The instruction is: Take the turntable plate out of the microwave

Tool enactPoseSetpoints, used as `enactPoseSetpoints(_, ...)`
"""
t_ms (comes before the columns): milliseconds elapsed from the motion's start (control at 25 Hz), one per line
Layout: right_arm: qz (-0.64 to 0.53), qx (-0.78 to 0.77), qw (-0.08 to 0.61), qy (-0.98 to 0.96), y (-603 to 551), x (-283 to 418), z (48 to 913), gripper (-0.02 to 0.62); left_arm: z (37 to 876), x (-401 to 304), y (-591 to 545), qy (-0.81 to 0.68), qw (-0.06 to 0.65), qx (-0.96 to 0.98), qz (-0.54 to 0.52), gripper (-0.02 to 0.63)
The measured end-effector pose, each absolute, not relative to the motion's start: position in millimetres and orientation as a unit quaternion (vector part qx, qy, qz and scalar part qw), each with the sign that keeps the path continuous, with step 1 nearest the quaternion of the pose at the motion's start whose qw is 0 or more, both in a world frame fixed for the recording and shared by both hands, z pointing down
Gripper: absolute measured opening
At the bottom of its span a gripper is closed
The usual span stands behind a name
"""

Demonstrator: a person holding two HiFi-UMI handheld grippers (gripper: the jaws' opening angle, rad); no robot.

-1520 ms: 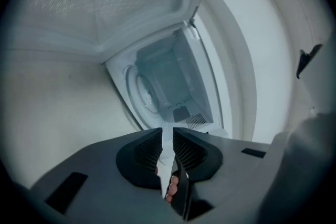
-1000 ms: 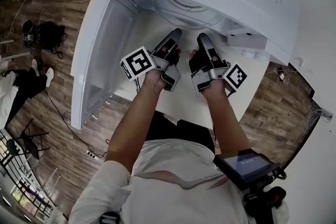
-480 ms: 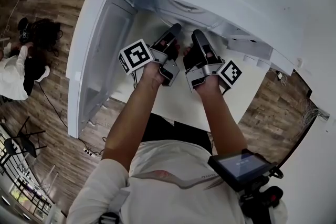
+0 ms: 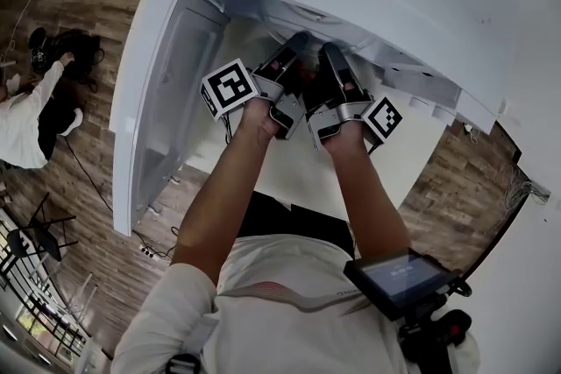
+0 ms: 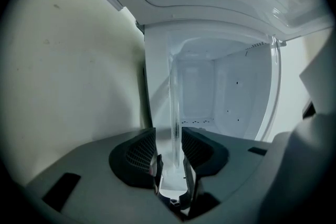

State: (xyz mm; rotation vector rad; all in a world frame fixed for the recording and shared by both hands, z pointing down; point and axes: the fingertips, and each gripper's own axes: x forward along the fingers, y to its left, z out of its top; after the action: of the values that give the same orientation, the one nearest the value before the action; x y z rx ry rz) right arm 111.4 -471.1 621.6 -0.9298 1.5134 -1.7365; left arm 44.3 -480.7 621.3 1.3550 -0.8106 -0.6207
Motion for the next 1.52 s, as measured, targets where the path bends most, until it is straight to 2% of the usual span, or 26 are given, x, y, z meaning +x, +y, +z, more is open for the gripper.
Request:
enactPoseSetpoints(160,-0.664,-0.349,0.333,0.570,-473.5,111.1,621.9,0.167,619.8,42.6,-483.3,-0.359,0.659,0.601,-0.274,0.159)
enactPoseSetpoints(240,-0.664,-0.346,0.337,0.571,-473.8,111.2,620.9,0.165,619.9,41.9,-483.5,-0.360,0.659,0.601,-0.274,0.127)
enactPoseSetpoints(480,-0.653,-0.347,0.324,0.590,-476.2,111.7,616.4,0.044,614.1,44.5,-486.0,-0.360,0.650,0.612,-0.271,0.048)
enactPoseSetpoints(1520,-0.617,-0.321,0.324,0.641,-439.1,101.2,579.5,0.040,572.1,35.6,-445.7,-0.325,0.614,0.634,-0.338,0.039)
